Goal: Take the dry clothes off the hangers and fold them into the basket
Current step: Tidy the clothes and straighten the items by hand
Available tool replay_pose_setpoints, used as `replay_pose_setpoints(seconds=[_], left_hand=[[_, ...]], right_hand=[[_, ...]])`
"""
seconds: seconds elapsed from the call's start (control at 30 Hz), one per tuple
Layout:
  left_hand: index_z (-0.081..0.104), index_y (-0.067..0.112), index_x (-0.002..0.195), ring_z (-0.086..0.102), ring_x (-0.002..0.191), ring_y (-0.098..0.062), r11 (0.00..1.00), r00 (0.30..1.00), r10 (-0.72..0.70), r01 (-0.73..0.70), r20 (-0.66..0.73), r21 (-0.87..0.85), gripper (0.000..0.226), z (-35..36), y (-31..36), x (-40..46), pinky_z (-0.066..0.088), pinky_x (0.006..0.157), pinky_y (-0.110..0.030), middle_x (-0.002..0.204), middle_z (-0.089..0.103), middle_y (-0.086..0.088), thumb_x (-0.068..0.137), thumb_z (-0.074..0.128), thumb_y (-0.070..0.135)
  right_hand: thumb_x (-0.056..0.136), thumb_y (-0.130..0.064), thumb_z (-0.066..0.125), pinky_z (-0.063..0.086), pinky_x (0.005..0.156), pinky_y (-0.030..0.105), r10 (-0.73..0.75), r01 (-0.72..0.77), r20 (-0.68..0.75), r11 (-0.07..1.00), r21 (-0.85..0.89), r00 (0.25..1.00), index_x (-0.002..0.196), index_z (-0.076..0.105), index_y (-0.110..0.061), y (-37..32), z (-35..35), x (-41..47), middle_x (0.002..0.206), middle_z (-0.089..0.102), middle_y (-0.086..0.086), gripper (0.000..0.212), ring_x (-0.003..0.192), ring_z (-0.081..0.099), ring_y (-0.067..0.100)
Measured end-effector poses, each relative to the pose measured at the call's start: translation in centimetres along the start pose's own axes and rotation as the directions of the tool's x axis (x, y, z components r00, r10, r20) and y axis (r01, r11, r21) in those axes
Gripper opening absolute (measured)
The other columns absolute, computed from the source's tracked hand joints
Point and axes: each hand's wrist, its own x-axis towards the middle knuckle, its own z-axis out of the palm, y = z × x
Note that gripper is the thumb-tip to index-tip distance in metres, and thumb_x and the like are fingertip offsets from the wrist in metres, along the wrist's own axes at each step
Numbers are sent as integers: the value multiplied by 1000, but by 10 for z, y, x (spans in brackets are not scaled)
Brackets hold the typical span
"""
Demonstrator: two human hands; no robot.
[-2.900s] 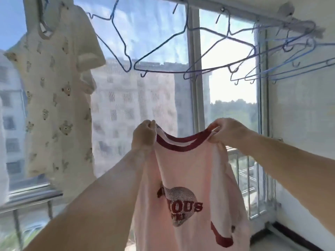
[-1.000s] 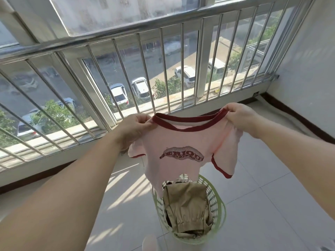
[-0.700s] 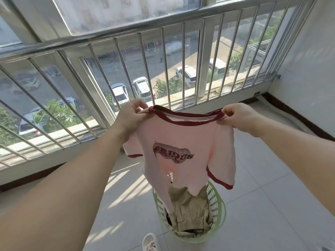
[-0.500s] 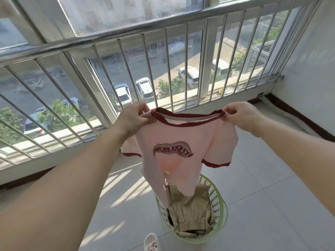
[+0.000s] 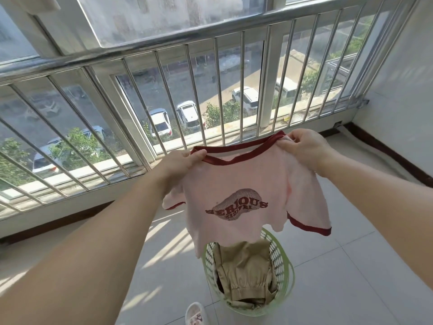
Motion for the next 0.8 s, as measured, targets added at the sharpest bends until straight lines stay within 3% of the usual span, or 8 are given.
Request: replay_pose_setpoints(seconds=[0.17,0.3,0.47,0.53,0.6,0.7,0.77,0.8], left_hand=[[58,8,77,49,55,-18,960,982,-184,189,40,-205,36,33,11,-4,47,59,-31,61,53,-5,91,54,41],[53,14,74,48,50,-11,939,988,-118,145,102,-313,24,59,23,-11,42,45,-21,61,53,-2,95,52,24],[56,11,77,60,53,-18,910,988,-105,143,117,-390,32,67,37,-21,55,53,-27,62,61,-7,97,45,33],[58,8,80,65,55,-22,884,981,-130,182,147,-431,41,63,40,-22,58,56,-33,60,66,-8,97,39,41],[60,7,84,67,61,-26,882,974,-124,195,189,-429,37,58,43,-25,59,57,-35,65,69,-11,98,37,33],[61,6,89,69,70,-28,945,989,-49,90,136,-313,23,53,44,-30,59,60,-33,86,70,-17,95,41,13],[55,6,100,66,75,-28,995,993,96,-99,-72,-34,13,50,41,-28,58,65,-34,99,63,-19,89,49,1],[49,8,107,61,82,-26,963,961,217,-182,-172,199,24,47,38,-25,55,70,-33,107,55,-17,85,56,2]], right_hand=[[93,-33,54,35,56,28,28,-28,19,1000,-6,999,76,51,-14,-16,24,-9,71,49,2,26,62,43,16],[90,-30,60,41,58,24,-43,34,158,998,62,987,85,60,-12,-28,45,-22,76,56,1,19,67,50,14],[89,-37,59,49,68,30,-126,80,316,985,156,940,90,60,-14,-39,54,-34,80,62,2,24,70,56,14],[84,-30,67,46,64,23,-151,114,345,986,125,926,94,60,-12,-39,51,-35,77,60,-2,22,69,55,12],[82,-17,69,48,68,25,-164,144,337,986,84,927,103,61,-8,-39,48,-33,82,62,0,24,75,58,16],[86,-8,63,52,68,24,-189,158,329,980,119,925,102,61,-6,-42,42,-31,85,63,4,16,76,60,16],[88,-3,56,46,61,18,-211,176,325,975,135,922,99,62,-8,-46,38,-32,80,60,0,13,72,57,12],[88,-1,54,46,62,17,-223,187,325,973,138,919,99,63,-7,-47,35,-32,80,60,-1,16,73,57,13]])
